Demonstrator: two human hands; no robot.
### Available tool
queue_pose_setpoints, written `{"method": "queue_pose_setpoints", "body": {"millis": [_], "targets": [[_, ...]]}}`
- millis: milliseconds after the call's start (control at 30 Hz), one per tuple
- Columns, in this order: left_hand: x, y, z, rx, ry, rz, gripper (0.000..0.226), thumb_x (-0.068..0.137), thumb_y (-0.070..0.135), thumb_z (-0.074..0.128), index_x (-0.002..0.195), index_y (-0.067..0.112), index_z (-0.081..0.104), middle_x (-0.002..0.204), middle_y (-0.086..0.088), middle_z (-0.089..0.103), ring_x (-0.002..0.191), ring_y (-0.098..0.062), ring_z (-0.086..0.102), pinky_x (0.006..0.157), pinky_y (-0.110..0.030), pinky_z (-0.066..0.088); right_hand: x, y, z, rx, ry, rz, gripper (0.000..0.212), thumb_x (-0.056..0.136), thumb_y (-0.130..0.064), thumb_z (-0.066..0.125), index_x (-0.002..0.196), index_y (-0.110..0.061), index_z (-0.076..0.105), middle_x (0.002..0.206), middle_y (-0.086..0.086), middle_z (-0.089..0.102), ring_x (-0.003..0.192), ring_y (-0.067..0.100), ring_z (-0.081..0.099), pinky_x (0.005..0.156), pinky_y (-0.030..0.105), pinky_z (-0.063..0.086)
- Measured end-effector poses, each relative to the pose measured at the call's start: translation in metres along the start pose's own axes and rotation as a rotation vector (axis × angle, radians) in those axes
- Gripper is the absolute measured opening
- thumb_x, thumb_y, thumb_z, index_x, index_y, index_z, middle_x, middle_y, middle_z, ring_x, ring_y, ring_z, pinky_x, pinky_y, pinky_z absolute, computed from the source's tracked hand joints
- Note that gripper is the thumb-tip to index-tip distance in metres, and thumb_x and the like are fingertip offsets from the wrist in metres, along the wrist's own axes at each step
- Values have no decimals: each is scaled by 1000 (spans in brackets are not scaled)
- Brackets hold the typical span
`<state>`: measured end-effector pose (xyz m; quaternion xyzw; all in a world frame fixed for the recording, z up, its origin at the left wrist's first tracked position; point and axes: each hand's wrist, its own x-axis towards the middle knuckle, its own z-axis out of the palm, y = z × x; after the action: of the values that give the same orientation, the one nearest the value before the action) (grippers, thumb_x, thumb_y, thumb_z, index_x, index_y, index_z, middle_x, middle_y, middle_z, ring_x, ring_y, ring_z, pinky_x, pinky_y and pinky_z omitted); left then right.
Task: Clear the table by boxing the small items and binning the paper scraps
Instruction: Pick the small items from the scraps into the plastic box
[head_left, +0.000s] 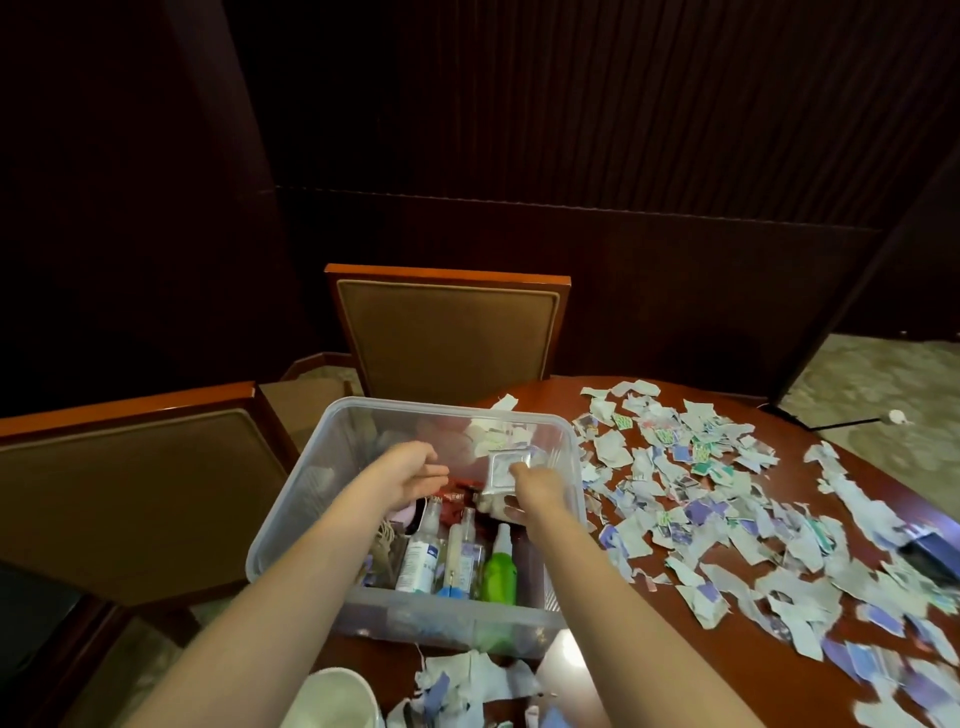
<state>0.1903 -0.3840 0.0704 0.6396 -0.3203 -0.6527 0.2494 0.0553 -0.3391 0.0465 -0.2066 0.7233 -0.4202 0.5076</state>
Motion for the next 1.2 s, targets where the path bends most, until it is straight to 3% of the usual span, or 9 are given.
{"method": "queue_pose_setpoints", "body": {"millis": [133,233,367,500,567,700,800,1067,1200], "targets": [[-16,5,-11,196,-102,29,35,101,13,39,134,1,43,132,-23,53,105,-28,61,77,-25,52,-16,-3,4,-141,-195,-65,11,98,-14,43,103,-9,51,88,13,58,58,19,58,51,26,49],[-24,4,-20,307,-132,47,23,100,23,40,114,7,50,120,-24,56,81,-22,62,64,-21,53,-24,2,15,-309,-353,-200,16,98,-11,44,86,-7,54,82,16,57,39,8,57,40,19,47],[-27,-2,-35,321,-171,-5,29,100,33,40,90,9,53,85,-10,62,60,-14,65,48,-17,53,-29,13,26,-580,-427,-468,21,90,-6,53,77,9,62,66,9,51,45,1,51,59,23,44],[-30,-5,-49,374,-269,-3,14,94,6,52,101,-1,62,73,-5,71,61,-11,70,61,-18,57,-42,7,26,-698,-476,-624,24,80,3,56,90,-8,75,71,-3,53,60,4,42,55,8,35],[-32,-3,-58,493,-271,55,29,90,-7,53,118,0,59,90,-8,69,85,-16,67,78,-25,55,-44,9,29,-687,-520,-541,36,80,8,55,110,-7,69,77,-4,54,66,7,47,52,3,36],[-42,-3,-69,738,-220,168,47,82,-13,59,121,13,56,110,-5,59,106,-19,55,76,-25,51,-52,7,37,-379,-566,-181,22,88,7,44,93,-12,55,65,3,51,44,6,51,44,13,46],[-49,-7,-73,929,-237,203,51,81,-13,60,124,14,54,123,-8,55,115,-21,52,89,-30,47,-56,8,41,-452,-617,-115,17,88,2,45,84,-15,47,65,7,55,48,11,54,49,19,49],[-55,-30,-77,1281,-252,286,38,81,-10,58,115,5,63,98,-2,57,89,-11,50,57,-8,39,-69,14,48,-744,-678,-143,30,86,4,47,66,-18,51,66,0,52,46,5,46,35,9,33],[-52,-36,-81,1413,-252,240,28,86,-2,53,108,2,68,70,11,54,69,-5,52,70,-14,42,-74,12,42,-753,-655,-146,31,89,2,46,66,-19,52,63,-2,50,52,8,45,43,13,34]]}}
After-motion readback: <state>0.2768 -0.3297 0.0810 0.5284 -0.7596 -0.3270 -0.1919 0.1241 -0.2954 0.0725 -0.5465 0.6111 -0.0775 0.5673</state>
